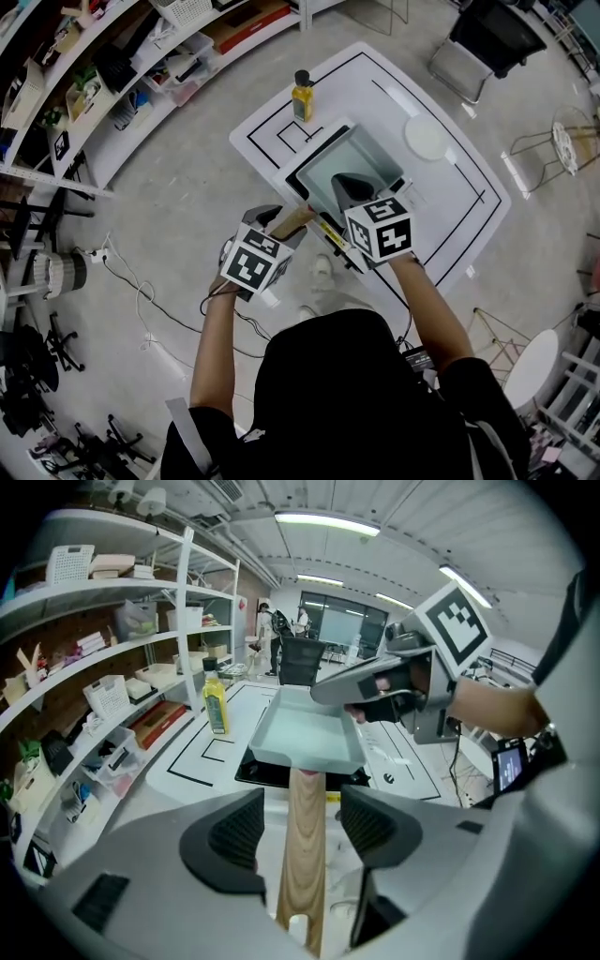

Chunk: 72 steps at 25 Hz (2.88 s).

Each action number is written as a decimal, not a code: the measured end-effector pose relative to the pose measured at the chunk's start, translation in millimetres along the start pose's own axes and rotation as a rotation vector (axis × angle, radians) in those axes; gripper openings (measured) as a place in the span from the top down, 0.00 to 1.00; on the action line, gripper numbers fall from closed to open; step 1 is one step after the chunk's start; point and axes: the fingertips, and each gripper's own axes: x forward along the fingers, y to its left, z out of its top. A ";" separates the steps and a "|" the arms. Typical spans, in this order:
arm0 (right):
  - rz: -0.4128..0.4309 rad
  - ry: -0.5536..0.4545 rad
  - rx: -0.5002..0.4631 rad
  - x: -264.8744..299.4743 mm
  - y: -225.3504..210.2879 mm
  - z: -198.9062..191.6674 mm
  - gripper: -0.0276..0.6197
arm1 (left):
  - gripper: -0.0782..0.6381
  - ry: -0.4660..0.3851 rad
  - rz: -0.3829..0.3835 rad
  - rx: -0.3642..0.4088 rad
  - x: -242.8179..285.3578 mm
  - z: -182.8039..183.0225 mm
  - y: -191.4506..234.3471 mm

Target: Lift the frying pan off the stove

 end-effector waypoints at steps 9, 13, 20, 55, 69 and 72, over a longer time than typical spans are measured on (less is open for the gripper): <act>-0.012 0.010 0.021 -0.3 -10.0 -6.6 0.95 | 0.54 0.110 -0.002 0.059 27.4 -14.6 3.0; -0.016 0.014 0.032 0.3 -12.1 -9.6 0.95 | 0.54 0.137 -0.001 0.079 35.3 -17.7 2.8; -0.017 0.027 0.037 3.6 -16.1 -14.4 0.95 | 0.54 0.191 0.005 0.142 51.1 -23.6 1.2; -0.028 0.055 0.051 5.0 -25.2 -26.1 0.95 | 0.70 0.284 0.026 0.187 71.0 -42.7 1.7; -0.040 0.038 0.041 -7.0 -26.6 -22.9 0.95 | 0.71 0.247 0.069 0.130 71.9 -44.0 -2.7; -0.046 0.036 0.039 -12.0 -25.4 -25.4 0.95 | 0.71 0.229 0.076 0.105 69.9 -43.1 -6.1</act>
